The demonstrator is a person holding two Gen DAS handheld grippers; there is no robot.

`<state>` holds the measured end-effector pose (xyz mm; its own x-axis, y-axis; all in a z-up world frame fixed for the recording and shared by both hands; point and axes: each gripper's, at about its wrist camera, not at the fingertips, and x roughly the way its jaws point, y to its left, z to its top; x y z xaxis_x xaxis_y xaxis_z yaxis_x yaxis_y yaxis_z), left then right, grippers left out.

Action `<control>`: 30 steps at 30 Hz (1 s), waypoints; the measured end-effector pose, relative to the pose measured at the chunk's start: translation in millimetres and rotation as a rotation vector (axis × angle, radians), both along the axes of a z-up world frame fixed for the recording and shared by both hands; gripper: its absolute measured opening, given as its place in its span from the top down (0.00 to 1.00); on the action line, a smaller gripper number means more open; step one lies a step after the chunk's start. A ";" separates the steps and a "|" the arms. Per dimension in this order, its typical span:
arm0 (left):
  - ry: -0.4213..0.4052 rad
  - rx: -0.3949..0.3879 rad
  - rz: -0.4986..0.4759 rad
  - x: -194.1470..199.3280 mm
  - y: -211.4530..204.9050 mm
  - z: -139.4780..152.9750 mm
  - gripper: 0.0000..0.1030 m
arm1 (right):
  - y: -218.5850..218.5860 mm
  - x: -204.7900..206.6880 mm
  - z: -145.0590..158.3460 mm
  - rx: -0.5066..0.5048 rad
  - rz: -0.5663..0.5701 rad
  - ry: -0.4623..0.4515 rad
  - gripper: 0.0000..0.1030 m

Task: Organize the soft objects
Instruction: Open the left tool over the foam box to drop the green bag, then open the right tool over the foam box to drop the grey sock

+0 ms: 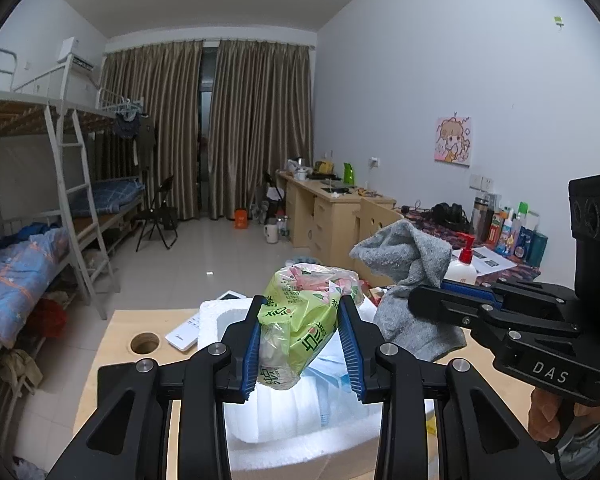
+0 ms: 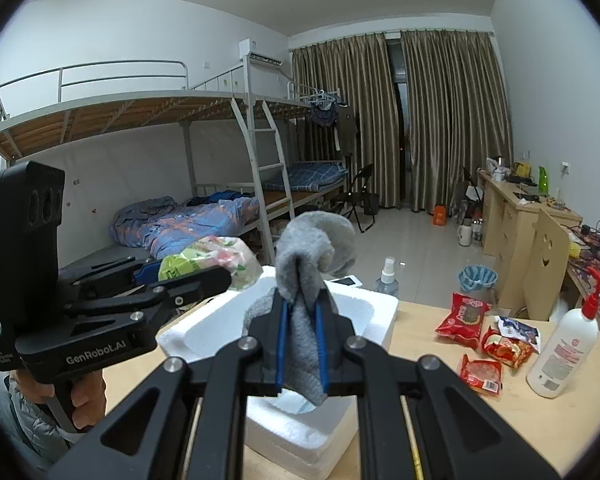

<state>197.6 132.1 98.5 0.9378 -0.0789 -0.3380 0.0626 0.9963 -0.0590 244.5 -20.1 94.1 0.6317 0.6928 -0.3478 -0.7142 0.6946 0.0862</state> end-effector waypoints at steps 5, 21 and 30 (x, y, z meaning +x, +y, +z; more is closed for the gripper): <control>0.020 0.001 -0.012 13.8 -0.3 -3.6 0.64 | -1.3 9.6 -5.4 0.004 -0.003 0.017 0.84; 0.012 0.002 -0.040 33.8 8.6 -13.7 0.28 | -6.8 10.4 -4.5 0.012 -0.024 0.025 0.84; -0.039 0.004 0.016 24.8 14.0 -11.9 0.09 | -6.4 10.0 -4.2 0.008 -0.026 0.023 0.85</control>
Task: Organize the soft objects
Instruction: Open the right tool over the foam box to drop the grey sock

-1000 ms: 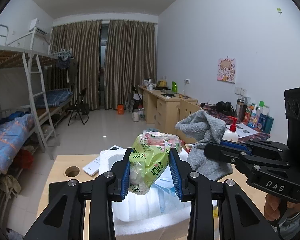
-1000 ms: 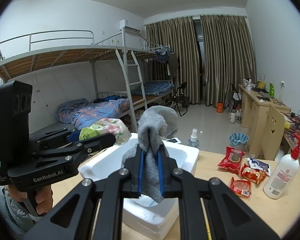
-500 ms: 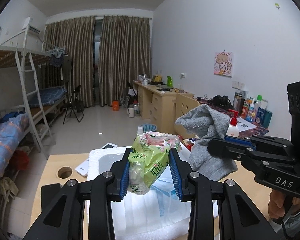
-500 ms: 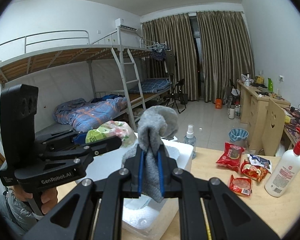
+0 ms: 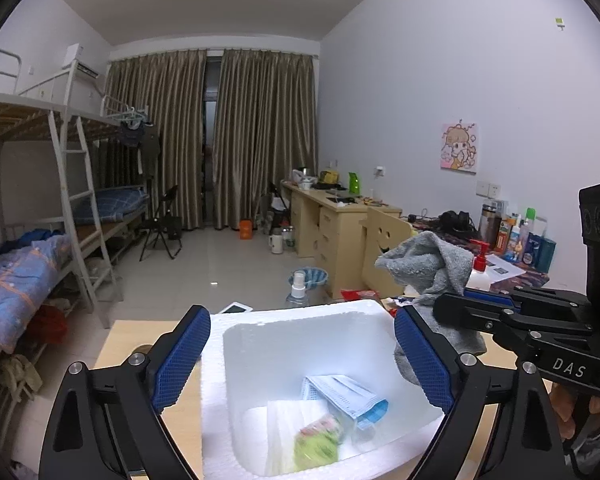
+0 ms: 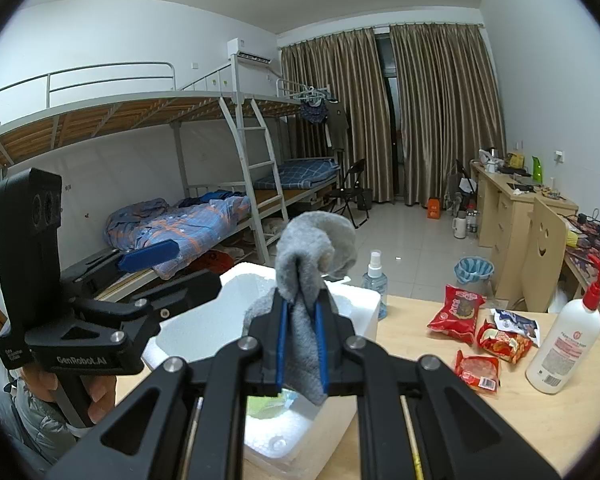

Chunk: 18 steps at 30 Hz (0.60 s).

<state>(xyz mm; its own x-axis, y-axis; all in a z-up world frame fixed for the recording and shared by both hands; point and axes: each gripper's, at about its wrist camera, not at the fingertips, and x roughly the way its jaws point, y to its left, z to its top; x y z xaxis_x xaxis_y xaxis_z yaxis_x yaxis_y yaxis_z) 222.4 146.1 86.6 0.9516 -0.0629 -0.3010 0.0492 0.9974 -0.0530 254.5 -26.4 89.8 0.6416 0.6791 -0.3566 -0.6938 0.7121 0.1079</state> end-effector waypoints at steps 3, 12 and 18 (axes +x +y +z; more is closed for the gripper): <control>0.002 -0.001 0.006 -1.2 1.8 0.5 0.09 | 0.2 -0.5 -0.2 -0.001 0.000 0.000 0.85; -0.034 -0.007 0.047 -14.5 5.8 3.6 0.03 | 4.7 1.2 0.0 -0.011 0.007 0.002 0.85; -0.043 0.000 0.076 -19.7 9.3 5.7 0.02 | 11.7 4.5 -1.7 -0.022 0.016 0.009 0.84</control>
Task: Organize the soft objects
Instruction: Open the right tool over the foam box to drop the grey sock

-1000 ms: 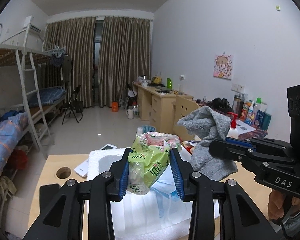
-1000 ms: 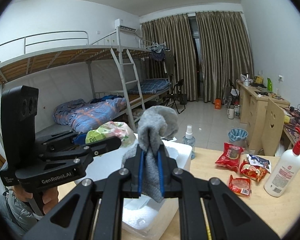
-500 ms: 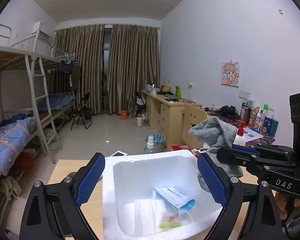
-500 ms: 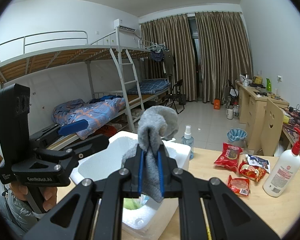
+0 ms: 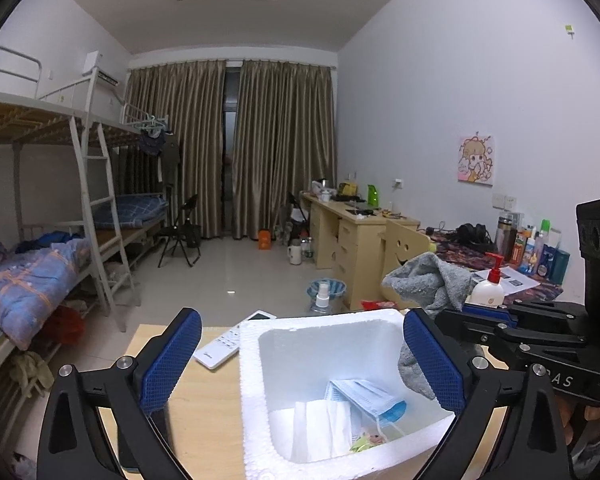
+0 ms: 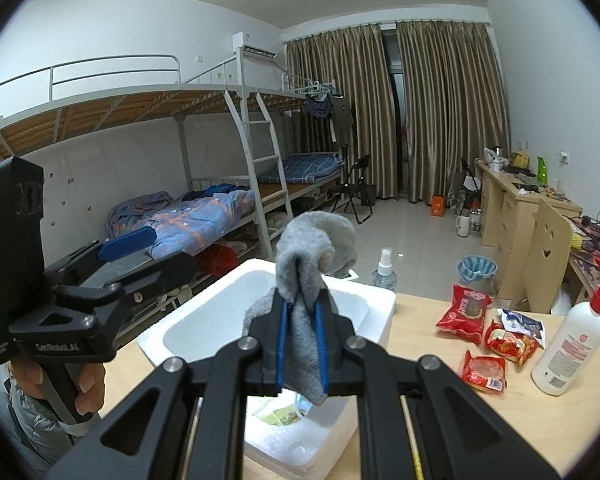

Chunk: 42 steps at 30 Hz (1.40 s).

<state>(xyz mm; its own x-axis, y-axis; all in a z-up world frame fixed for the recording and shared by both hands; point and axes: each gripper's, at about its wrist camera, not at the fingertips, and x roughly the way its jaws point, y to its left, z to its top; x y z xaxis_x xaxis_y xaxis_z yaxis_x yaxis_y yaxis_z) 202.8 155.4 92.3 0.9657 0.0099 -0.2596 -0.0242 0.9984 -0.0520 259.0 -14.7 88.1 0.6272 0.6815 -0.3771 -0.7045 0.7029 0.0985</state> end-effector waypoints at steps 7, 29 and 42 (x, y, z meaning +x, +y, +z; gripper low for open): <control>-0.016 0.002 0.018 -10.0 4.2 1.6 0.01 | 10.0 6.6 -4.1 -0.025 0.014 0.016 0.84; -0.016 -0.024 0.028 -17.5 17.7 2.8 0.01 | 16.0 8.2 -5.4 -0.015 0.011 0.044 0.34; -0.024 -0.010 0.016 -28.0 11.2 6.2 0.01 | -7.6 -5.1 5.2 0.011 -0.029 0.020 0.24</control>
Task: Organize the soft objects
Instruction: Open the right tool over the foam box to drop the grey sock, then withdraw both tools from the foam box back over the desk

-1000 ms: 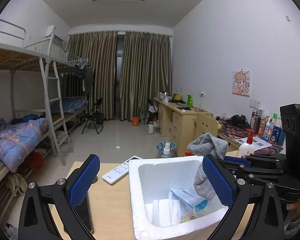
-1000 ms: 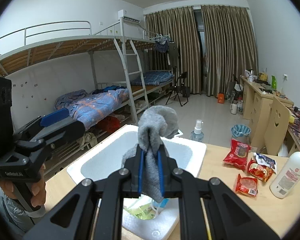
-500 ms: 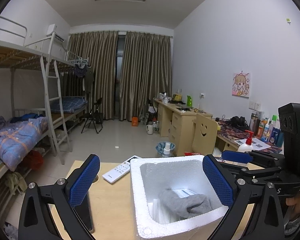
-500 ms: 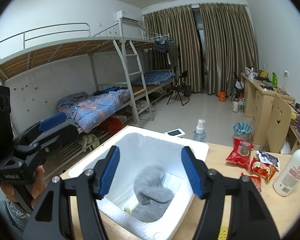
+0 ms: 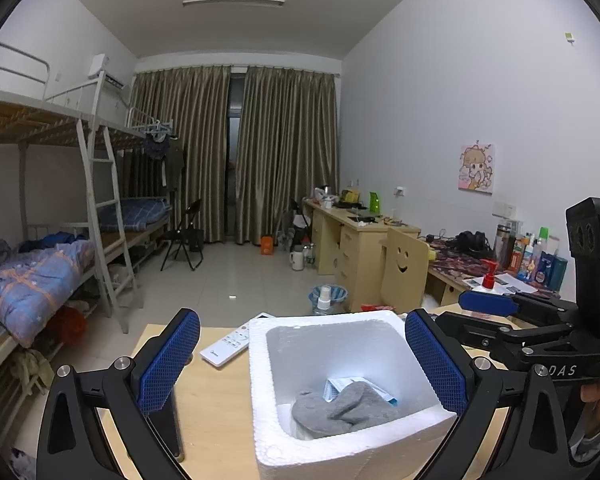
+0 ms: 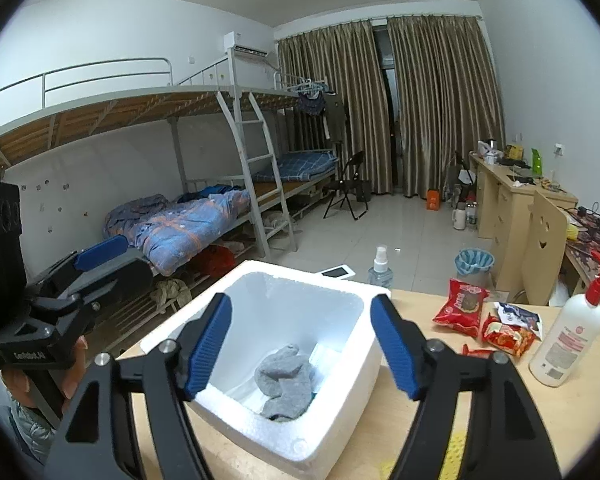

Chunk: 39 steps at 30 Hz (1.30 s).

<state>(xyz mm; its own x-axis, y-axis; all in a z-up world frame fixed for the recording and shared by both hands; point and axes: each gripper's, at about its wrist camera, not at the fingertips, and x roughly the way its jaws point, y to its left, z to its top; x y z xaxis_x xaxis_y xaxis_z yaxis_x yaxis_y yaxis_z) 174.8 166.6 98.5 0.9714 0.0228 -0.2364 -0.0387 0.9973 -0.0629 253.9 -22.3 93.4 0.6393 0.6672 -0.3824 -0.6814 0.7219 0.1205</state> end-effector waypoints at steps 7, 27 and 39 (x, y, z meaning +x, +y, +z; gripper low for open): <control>-0.008 0.015 -0.016 -8.5 -15.4 5.6 0.00 | -13.2 -10.8 7.0 0.011 -0.025 -0.019 0.10; -0.058 0.059 -0.067 -62.7 -63.8 31.2 0.00 | -54.3 -70.1 26.8 0.010 -0.099 -0.120 0.00; -0.102 0.087 -0.108 -101.3 -91.4 42.4 0.00 | -70.4 -103.2 35.0 0.024 -0.130 -0.179 0.00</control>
